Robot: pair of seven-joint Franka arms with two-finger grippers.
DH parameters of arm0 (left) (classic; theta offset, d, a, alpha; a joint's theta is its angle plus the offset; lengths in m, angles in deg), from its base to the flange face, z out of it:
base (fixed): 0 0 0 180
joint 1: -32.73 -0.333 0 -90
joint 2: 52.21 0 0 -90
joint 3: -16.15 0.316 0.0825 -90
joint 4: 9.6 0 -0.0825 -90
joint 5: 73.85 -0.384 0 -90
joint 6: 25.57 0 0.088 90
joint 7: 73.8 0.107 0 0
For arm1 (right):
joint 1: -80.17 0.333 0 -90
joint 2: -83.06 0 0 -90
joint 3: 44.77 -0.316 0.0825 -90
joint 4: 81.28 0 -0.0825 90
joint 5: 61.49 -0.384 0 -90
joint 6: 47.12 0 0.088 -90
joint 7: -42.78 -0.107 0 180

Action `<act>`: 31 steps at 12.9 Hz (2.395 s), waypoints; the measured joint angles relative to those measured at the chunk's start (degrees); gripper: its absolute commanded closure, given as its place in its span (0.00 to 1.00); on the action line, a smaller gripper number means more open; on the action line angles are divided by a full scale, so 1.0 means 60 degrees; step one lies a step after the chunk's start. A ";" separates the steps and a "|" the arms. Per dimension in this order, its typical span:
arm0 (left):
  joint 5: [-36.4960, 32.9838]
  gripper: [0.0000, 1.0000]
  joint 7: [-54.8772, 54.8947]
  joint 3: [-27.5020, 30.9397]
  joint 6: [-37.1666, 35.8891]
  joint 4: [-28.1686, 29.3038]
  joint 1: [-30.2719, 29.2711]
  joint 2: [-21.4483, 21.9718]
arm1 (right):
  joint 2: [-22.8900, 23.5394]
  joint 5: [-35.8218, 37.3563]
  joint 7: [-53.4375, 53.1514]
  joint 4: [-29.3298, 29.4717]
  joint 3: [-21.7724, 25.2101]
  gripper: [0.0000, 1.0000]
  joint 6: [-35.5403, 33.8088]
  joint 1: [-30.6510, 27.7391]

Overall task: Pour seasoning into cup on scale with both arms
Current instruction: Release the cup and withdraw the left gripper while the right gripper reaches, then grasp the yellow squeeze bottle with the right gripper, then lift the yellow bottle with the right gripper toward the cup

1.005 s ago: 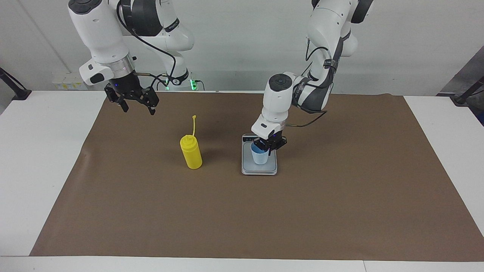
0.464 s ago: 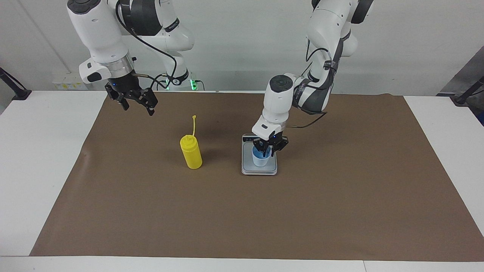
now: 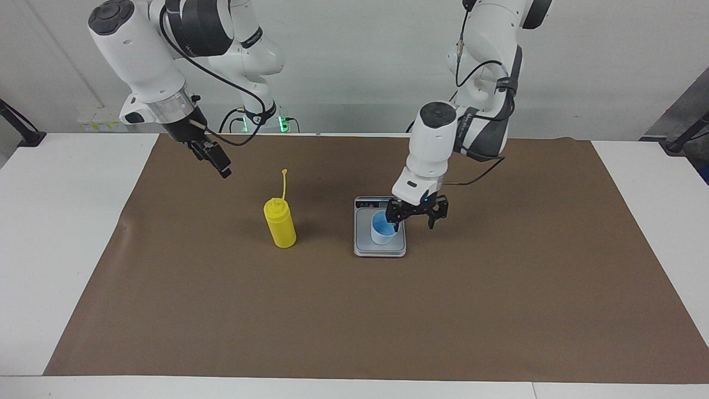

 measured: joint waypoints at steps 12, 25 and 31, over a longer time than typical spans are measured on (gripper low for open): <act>0.0933 0.00 0.5749 0.0098 -0.3570 -0.0423 -0.3189 0.2335 | 0.3321 -0.2345 -0.2504 0.0219 0.0024 0.00 0.1064 -0.0454; 0.1673 0.00 0.6179 -0.0002 -0.5326 -0.1731 -0.3693 0.2463 | 0.3601 -0.4978 -0.2005 -0.1213 -0.0105 1.00 0.1273 -0.0114; 0.1837 0.00 0.6178 0.0077 -0.5556 -0.1731 -0.3769 0.2511 | 0.2938 -0.5120 -0.3579 -0.1192 -0.0103 1.00 0.3198 0.0503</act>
